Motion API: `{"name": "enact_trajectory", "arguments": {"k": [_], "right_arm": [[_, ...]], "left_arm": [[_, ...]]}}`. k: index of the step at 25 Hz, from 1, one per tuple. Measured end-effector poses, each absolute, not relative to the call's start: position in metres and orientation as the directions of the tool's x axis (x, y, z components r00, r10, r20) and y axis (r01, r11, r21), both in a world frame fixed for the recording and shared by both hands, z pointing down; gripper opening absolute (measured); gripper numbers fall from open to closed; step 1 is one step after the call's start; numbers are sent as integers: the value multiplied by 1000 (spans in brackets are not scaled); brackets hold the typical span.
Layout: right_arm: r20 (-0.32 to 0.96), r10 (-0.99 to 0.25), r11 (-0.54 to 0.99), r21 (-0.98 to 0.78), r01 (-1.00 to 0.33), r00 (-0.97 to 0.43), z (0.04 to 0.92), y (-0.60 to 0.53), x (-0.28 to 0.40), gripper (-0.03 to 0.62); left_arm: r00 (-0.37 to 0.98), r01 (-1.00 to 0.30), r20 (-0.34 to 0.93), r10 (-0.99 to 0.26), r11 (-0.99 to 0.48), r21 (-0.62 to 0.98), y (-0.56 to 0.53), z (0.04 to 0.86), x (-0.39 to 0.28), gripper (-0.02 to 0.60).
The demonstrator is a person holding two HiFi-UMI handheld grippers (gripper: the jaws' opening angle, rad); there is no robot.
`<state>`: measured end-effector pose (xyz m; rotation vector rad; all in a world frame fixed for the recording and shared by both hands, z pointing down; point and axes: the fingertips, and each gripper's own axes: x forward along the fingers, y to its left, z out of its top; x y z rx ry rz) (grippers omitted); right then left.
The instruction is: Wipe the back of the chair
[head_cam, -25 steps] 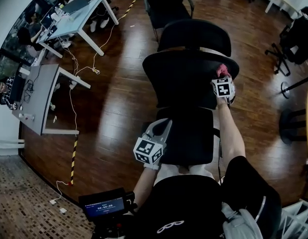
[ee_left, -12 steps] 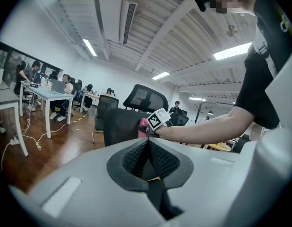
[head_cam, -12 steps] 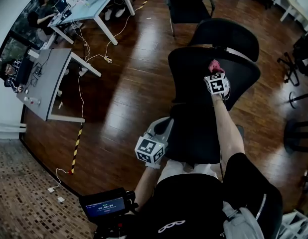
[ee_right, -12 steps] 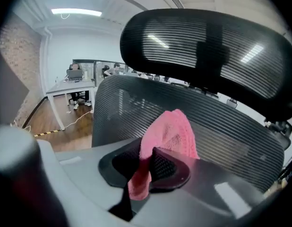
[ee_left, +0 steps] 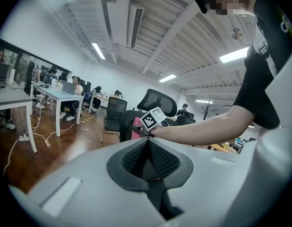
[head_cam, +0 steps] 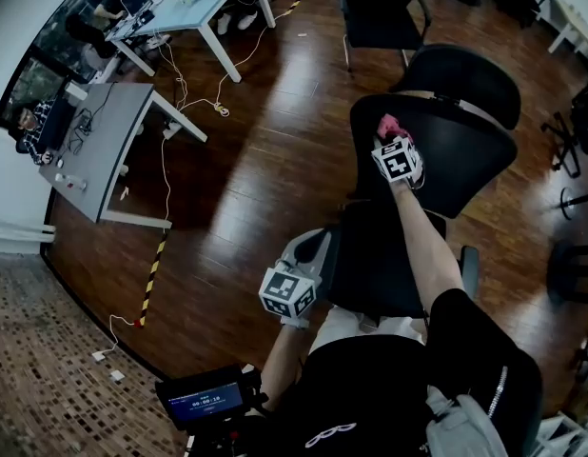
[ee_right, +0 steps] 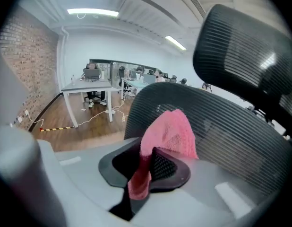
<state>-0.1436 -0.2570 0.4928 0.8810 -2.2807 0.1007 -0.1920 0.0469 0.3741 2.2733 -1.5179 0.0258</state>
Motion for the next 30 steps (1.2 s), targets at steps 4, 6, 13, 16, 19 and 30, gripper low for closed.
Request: {"name": "enact_trajectory", "arguments": {"k": [4,6,13,16,19,30], "right_arm": [[625,-518,813,149,-563,-584,498,-244,-186,40],[623,-483,844,145,-516,-615,500,-233,-208,40],[593,-309,946,106,-308,-744,510,-186,-276,40],[601,-256,964,98,-248,-757,518,-179,-284,40],[632,-275,952,74,-298,-724,536,-180,-254,40],[639,-444,835,41,-548,-628,545,-242,-129,40]], "left_arm": [[386,-898,244,-890,-301,321,53,376,-207,-9],[374,-902,250,-893,-288,321,56,377,-213,-9],[350,-911,269,-898,-259,319,59,385,-226,-9],[349,-913,278,-895,-258,317,55,389,-227,-9],[360,-909,293,-886,-262,325,59,394,-211,-9],[427,-892,308,-850,-339,301,32,394,-158,-9]]}}
